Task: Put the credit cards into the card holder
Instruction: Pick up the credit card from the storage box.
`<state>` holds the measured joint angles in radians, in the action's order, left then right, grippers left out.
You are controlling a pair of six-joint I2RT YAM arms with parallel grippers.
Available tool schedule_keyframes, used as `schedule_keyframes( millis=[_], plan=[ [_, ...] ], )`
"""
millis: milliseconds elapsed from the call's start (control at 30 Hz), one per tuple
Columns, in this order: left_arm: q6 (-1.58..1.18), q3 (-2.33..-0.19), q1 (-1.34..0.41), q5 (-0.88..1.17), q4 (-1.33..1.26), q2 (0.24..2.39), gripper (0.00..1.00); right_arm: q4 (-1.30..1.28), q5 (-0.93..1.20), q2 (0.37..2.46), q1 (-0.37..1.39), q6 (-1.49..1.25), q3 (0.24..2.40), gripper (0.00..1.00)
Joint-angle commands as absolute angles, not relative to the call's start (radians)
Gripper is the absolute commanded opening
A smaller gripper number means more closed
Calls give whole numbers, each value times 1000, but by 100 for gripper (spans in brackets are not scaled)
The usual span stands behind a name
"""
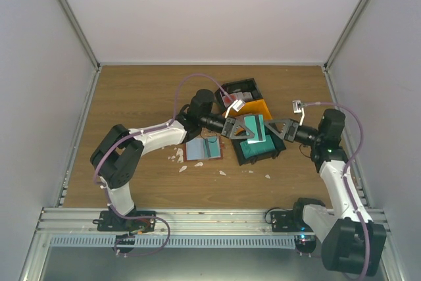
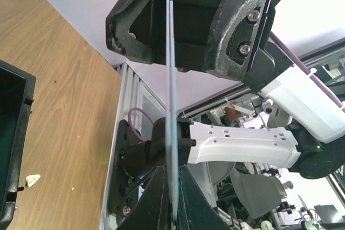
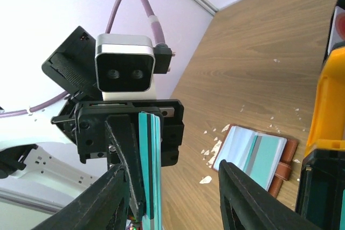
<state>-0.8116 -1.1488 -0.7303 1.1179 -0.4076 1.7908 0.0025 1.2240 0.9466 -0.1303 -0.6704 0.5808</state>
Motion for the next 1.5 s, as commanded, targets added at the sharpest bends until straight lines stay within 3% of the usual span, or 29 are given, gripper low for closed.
schedule_keyframes(
  millis=[0,467,733,1033,1200,1467],
  plan=[
    [-774,-1169,-732,1151,-422,1757,0,35,1247,944,-136,-678,605,46],
    [-750,-1186,-748,1190,-407,1754,0,-30,1238,981,-110,-619,619,43],
    [-740,-1190,-750,1196,-406,1736,0,-52,1219,1000,-78,-604,623,25],
    [-747,-1232,-739,1161,-362,1757,0,-7,1252,988,0,-659,594,26],
    [-779,-1233,-728,1153,-360,1776,1,83,1248,955,0,-759,570,2],
    [-837,-1202,-690,1155,-371,1793,11,143,1115,954,-9,-930,604,0]
  ],
)
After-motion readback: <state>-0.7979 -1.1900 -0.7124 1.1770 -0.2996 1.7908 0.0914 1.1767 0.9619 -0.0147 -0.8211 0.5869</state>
